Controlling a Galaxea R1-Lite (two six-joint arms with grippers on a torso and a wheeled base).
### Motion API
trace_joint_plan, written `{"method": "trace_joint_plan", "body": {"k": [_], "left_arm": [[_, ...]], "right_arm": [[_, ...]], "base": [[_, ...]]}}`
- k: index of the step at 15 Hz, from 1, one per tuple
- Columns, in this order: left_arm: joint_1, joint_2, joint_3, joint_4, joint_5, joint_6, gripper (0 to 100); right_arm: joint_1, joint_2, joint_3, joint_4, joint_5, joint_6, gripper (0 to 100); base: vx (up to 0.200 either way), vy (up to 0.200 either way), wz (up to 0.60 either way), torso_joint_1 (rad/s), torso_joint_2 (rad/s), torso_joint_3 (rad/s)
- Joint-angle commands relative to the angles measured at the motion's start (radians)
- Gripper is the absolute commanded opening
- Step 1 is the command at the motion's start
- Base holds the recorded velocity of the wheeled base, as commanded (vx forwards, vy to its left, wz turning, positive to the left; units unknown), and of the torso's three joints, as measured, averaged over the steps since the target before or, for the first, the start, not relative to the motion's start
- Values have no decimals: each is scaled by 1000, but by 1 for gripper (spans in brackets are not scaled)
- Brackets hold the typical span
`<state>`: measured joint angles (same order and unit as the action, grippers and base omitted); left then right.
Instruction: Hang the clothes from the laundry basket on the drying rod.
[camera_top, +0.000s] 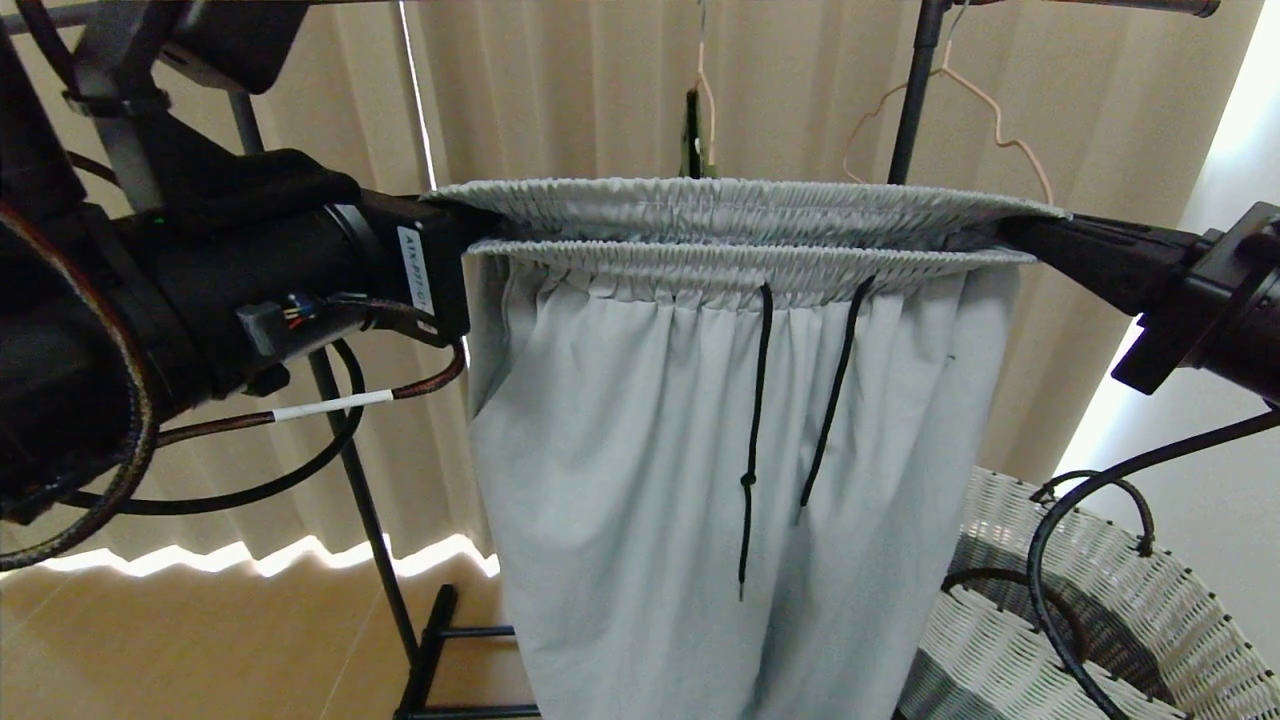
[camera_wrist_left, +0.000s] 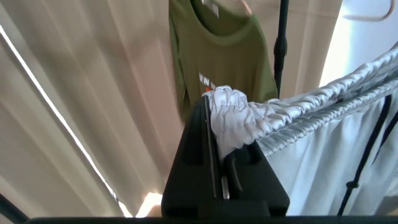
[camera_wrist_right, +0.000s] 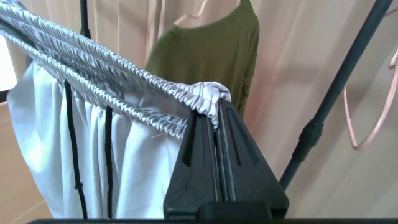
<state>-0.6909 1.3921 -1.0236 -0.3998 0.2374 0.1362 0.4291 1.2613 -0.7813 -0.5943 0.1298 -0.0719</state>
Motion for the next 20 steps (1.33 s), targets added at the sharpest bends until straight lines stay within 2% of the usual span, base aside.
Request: {"method": "trace_joint_plan", "body": {"k": [1, 5, 6, 8, 12, 15, 17, 20], "left_arm": [[1, -7, -3, 1, 0, 2, 0], [1, -7, 5, 1, 0, 2, 0], [1, -7, 10, 1, 0, 2, 0], [4, -5, 19, 2, 6, 0, 0], [80, 1, 50, 1, 42, 10, 0], [117, 4, 45, -1, 59, 11, 0], [117, 11, 45, -1, 80, 10, 0], [117, 22, 48, -11, 103, 8, 0]], "right_arm": [[0, 0, -12, 4, 1, 1, 0], [0, 1, -10, 28, 1, 1, 0], [0, -2, -9, 45, 1, 1, 100], [0, -5, 7, 39, 1, 1, 100], [0, -22, 54, 30, 4, 4, 100], [5, -29, 85, -32, 11, 11, 100], [5, -34, 106, -67, 59, 11, 100], [5, -69, 152, -84, 172, 11, 100]], "base": [[0, 0, 0, 0, 0, 0], [0, 0, 0, 0, 0, 0], [0, 0, 0, 0, 0, 0], [0, 0, 0, 0, 0, 0], [0, 0, 0, 0, 0, 0], [0, 0, 0, 0, 0, 0], [0, 0, 0, 0, 0, 0], [0, 0, 0, 0, 0, 0]]}}
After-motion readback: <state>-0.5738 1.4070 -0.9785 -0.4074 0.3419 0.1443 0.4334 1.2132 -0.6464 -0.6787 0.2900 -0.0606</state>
